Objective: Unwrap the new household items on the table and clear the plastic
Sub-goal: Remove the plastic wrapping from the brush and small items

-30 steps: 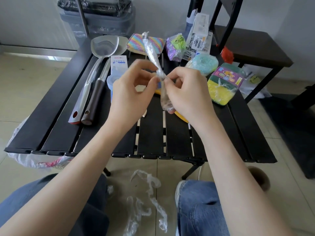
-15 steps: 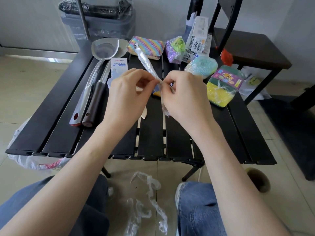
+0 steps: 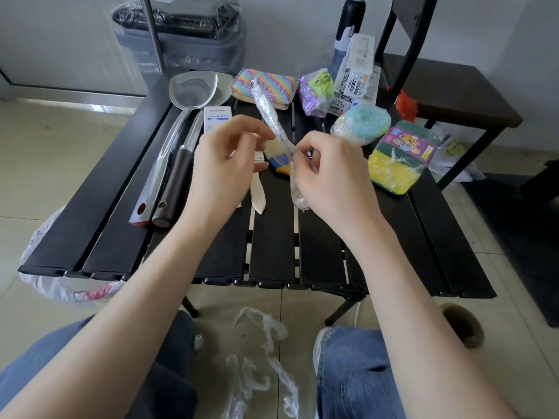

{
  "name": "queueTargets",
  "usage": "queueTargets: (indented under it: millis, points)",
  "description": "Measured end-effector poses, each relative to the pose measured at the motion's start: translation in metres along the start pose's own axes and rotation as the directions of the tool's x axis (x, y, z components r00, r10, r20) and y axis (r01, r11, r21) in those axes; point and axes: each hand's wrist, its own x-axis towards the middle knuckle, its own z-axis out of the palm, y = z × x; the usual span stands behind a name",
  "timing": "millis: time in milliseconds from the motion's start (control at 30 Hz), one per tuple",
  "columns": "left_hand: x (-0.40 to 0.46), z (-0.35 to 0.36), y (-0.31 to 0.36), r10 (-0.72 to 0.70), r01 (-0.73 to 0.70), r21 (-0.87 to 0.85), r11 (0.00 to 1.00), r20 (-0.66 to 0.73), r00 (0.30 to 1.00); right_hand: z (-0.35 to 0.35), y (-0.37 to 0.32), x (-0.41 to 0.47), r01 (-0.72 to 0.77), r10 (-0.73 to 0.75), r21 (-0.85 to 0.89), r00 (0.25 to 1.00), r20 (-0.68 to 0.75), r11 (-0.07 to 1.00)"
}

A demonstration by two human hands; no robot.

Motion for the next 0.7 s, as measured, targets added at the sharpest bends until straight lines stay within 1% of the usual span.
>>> queueTargets:
  millis: [133, 233, 267, 367, 467, 500, 533, 567, 600, 633, 667, 700]
  points:
    - [0.000, 0.002, -0.007, 0.056, -0.043, 0.179, 0.983, -0.067, 0.996, 0.001, -0.006, -0.003, 0.044, -0.042, -0.116, 0.999, 0.018, 0.992]
    - [0.006, -0.005, -0.013, 0.030, -0.006, 0.191, 0.982, -0.127, 0.991, 0.002, -0.006, -0.003, 0.055, -0.052, -0.164, 0.998, 0.025, 0.985]
    - [0.008, -0.008, -0.014, 0.039, -0.010, 0.235, 0.972, -0.120, 0.992, 0.002, -0.005, -0.003, 0.053, -0.051, -0.162, 0.999, 0.017, 0.985]
    - [0.008, -0.010, -0.013, 0.141, -0.092, 0.465, 0.881, -0.072, 0.987, 0.001, -0.004, -0.003, 0.047, -0.048, -0.160, 0.999, 0.002, 0.986]
    - [0.007, -0.008, -0.012, 0.210, -0.133, 0.539, 0.832, -0.084, 0.974, 0.003, -0.004, -0.002, 0.037, -0.037, -0.162, 0.999, 0.002, 0.986]
    - [0.007, -0.008, -0.013, 0.202, -0.127, 0.521, 0.844, -0.090, 0.975, 0.004, -0.003, -0.003, 0.031, -0.031, -0.160, 1.000, 0.003, 0.987]
    - [0.008, -0.008, -0.014, 0.162, -0.096, 0.456, 0.885, -0.106, 0.981, 0.004, -0.003, -0.003, 0.024, -0.023, -0.151, 1.000, 0.006, 0.988]
    - [0.009, -0.008, -0.015, 0.077, -0.031, 0.337, 0.941, -0.125, 0.989, 0.005, -0.002, -0.002, 0.013, -0.012, -0.135, 1.000, 0.007, 0.991]
    - [0.011, -0.008, -0.014, -0.036, 0.059, 0.178, 0.982, -0.126, 0.991, 0.004, -0.001, -0.002, -0.003, 0.005, -0.110, 1.000, 0.013, 0.994]
    - [0.013, -0.008, -0.012, -0.145, 0.148, 0.015, 0.989, -0.108, 0.983, 0.004, -0.001, -0.001, -0.025, 0.027, -0.061, 0.999, 0.031, 0.998]
    - [0.014, -0.009, -0.011, -0.224, 0.215, -0.119, 0.969, -0.076, 0.972, 0.002, 0.000, 0.000, -0.058, 0.057, 0.027, 0.997, 0.061, 0.998]
    - [0.015, -0.010, -0.009, -0.275, 0.259, -0.232, 0.938, -0.039, 0.961, 0.001, 0.001, 0.001, -0.112, 0.095, 0.158, 0.989, 0.110, 0.981]
